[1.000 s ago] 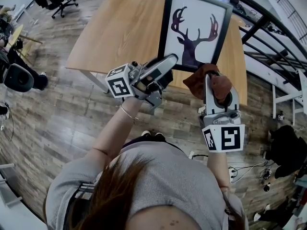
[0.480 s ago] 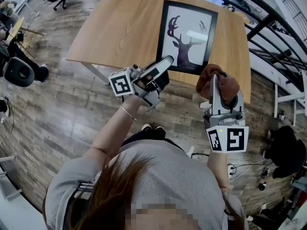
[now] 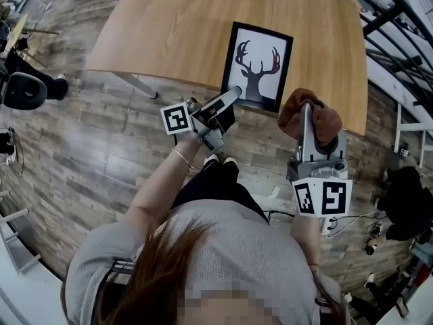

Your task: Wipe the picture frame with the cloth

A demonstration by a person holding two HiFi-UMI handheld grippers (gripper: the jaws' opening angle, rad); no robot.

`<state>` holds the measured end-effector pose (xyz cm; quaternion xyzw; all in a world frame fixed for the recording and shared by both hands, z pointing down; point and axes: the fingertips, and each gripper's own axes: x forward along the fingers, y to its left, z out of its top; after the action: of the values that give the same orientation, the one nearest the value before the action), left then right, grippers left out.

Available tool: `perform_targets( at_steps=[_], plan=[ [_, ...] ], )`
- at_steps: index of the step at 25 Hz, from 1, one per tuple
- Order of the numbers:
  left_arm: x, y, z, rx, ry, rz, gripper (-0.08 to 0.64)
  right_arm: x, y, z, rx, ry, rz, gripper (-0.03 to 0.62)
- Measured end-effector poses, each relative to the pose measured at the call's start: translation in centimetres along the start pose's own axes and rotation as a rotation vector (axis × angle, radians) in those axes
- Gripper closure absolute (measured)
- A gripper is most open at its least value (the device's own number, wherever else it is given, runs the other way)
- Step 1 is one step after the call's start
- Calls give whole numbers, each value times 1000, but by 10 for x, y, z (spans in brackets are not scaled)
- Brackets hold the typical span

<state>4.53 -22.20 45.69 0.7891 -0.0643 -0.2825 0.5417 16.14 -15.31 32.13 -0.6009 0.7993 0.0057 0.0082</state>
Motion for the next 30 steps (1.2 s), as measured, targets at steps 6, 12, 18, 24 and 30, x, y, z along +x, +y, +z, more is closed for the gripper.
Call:
perform_targets(
  at_steps=[6, 12, 18, 24, 30],
  plan=[
    [-33, 56, -10, -124, -29, 90, 511, 1, 0, -33, 50, 58, -23, 518],
    [-41, 98, -19, -222, -20, 160, 511, 8, -5, -60, 76, 115, -27, 518],
    [-44, 120, -19, -266, -25, 182, 511, 14, -7, -72, 73, 140, -29, 518],
    [-45, 132, -19, -308, -8, 195, 511, 19, -10, -77, 70, 156, -30, 518],
    [-48, 138, -20, -324, 6, 187, 511, 22, -4, -88, 85, 187, -16, 518]
  ],
)
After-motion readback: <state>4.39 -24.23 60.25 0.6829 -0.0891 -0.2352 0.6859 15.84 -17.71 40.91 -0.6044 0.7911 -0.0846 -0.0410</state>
